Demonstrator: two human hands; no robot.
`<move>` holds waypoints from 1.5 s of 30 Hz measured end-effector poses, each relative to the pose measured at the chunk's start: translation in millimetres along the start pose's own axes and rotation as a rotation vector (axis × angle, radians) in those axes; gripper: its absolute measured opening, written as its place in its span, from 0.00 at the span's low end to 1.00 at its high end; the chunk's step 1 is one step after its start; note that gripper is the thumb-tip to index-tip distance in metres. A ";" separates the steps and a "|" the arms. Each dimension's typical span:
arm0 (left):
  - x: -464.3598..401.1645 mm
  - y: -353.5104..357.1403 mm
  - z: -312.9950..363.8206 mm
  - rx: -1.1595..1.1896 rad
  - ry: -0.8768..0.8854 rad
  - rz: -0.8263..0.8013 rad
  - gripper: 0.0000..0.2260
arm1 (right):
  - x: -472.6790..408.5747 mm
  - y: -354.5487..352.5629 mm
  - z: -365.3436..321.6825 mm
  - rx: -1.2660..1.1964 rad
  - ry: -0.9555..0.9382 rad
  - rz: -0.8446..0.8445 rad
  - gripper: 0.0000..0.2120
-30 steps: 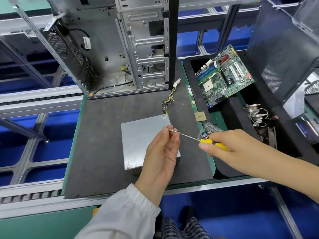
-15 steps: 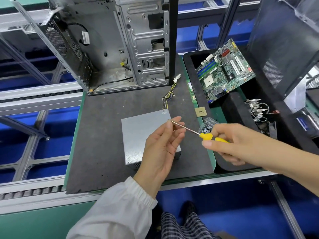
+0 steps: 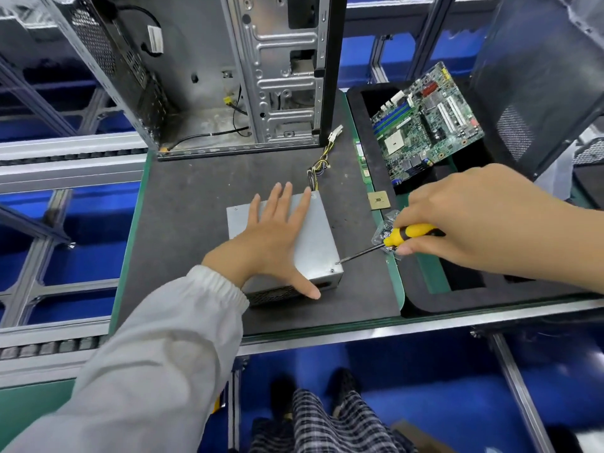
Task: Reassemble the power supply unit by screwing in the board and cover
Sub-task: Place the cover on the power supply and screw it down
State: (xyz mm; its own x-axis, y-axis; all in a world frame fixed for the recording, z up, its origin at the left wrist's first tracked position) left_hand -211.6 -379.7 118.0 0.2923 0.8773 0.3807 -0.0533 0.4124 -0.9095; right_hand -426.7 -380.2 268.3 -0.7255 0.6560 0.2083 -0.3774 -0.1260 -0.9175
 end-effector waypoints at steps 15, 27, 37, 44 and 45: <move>0.7 -0.7 7.4 -0.038 -0.002 0.082 0.67 | -23.1 -2.7 -18.0 0.150 -0.077 -0.085 0.16; 1.3 -2.3 8.2 -0.038 -0.018 0.061 0.67 | -30.8 -5.0 -27.0 0.162 -0.125 -0.077 0.16; 25.4 -15.3 36.8 0.611 0.270 0.312 0.08 | -50.5 -13.3 -30.9 0.089 -0.193 -0.122 0.11; 26.2 -10.5 28.8 0.692 0.247 0.271 0.03 | -70.1 -35.6 -30.9 0.036 -0.186 -0.175 0.19; 27.5 -10.8 27.6 0.702 0.254 0.262 0.03 | -73.9 -34.4 -31.8 0.062 -0.183 -0.179 0.21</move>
State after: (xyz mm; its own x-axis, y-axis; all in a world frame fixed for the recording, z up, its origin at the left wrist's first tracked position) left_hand -229.4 -353.3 142.9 0.3915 0.9192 0.0414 -0.7160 0.3326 -0.6137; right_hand -341.8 -400.7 273.7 -0.7338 0.5271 0.4287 -0.5397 -0.0689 -0.8390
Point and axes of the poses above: each hand's wrist, its own x-axis away from the middle knuckle, its own y-axis out of the palm, z = x × y, the point moved 3 cm from there along -x, towards the middle knuckle, and after that the axes turned 2 degrees about y, right-handed, at the moved point
